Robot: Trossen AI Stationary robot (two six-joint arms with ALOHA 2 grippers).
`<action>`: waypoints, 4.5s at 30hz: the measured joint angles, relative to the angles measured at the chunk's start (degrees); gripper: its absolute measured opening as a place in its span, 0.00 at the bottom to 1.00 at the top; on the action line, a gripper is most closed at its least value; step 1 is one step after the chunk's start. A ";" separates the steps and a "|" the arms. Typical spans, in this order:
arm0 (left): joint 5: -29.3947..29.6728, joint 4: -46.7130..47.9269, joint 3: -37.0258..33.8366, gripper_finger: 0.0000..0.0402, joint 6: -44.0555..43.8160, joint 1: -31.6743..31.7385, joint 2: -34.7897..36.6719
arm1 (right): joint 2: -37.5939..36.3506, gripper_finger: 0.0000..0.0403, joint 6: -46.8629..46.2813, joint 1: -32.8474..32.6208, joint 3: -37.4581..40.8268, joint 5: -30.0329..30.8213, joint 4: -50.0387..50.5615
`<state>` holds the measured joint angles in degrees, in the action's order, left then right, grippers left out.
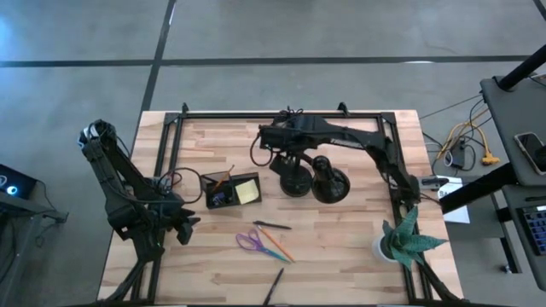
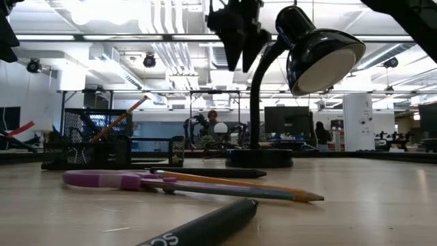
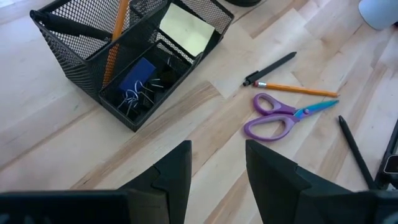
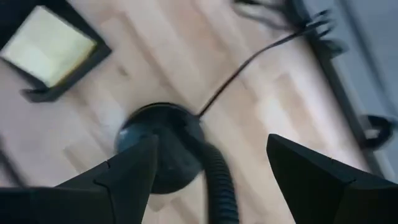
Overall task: Pick and place office supplies into organizer
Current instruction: Adjust the black lamp
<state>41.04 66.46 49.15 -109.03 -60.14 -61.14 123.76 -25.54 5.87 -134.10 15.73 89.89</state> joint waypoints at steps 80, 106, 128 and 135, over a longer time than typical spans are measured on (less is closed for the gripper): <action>1.05 0.19 -0.04 0.33 2.01 0.00 -1.44 | -16.51 0.63 -24.16 -18.61 7.96 27.58 0.01; 1.05 -0.09 -0.04 0.33 6.33 0.01 -1.38 | -17.84 0.55 -65.84 -43.55 35.05 1.98 -0.23; 1.05 -0.58 -0.04 0.33 5.97 0.00 -1.42 | -13.33 0.55 -81.20 -39.74 65.81 19.80 -38.36; 1.01 -1.40 -0.04 0.33 5.92 0.02 -1.44 | -11.21 0.56 -75.00 -35.34 68.78 20.50 -46.41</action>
<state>42.04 65.06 49.10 -103.11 -60.12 -62.59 112.55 -100.54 -29.47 -65.32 36.23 43.48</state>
